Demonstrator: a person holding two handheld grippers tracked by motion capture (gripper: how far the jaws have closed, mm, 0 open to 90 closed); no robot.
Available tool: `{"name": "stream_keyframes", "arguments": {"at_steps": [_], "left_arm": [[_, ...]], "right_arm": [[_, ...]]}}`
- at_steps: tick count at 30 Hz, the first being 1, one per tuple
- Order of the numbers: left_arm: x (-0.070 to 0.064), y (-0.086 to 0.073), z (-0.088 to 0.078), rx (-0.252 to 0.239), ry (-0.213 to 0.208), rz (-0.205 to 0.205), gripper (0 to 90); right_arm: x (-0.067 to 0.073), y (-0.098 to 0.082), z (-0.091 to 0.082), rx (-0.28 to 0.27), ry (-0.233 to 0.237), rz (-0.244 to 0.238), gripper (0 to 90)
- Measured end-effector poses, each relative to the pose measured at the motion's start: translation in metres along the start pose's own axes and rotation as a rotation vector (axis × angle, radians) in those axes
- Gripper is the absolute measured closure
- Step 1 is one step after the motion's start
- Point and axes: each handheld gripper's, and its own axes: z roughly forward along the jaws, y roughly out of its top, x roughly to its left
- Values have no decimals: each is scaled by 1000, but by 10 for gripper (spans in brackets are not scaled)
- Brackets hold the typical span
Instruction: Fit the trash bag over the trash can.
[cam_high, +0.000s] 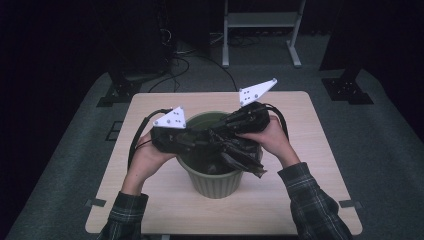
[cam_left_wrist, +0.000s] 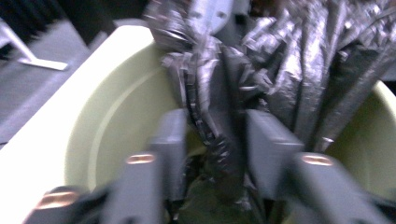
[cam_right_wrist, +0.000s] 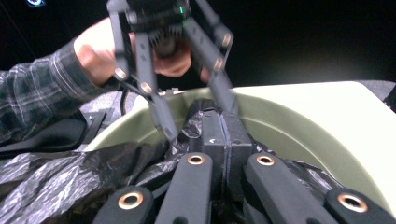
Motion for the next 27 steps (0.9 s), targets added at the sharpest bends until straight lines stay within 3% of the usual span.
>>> {"name": "stream_keyframes", "arguments": {"at_steps": [2, 3, 7, 11, 17, 20, 24, 27], "left_arm": [[-1, 1, 3, 17, 6, -6, 833], [-1, 0, 3, 9, 7, -17, 871], [2, -8, -3, 8, 34, -43, 880], [4, -13, -9, -9, 64, -87, 881], [5, -17, -9, -7, 72, -96, 881], [4, -17, -8, -2, 68, -94, 881], [4, -16, -8, -3, 70, -93, 882], [3, -16, -8, -4, 69, -92, 882]], "right_arm": [[2, 2, 1, 2, 0, -4, 852], [3, 2, -1, 1, -6, -5, 799], [6, -4, -20, -15, -42, 13, 684], [10, -13, -44, -29, -69, 32, 631], [20, -35, -73, -46, -99, 67, 575], [19, -40, -76, -38, -90, 96, 567], [19, -46, -70, 15, -78, 88, 860], [19, -46, -68, 23, -80, 74, 900]]}}
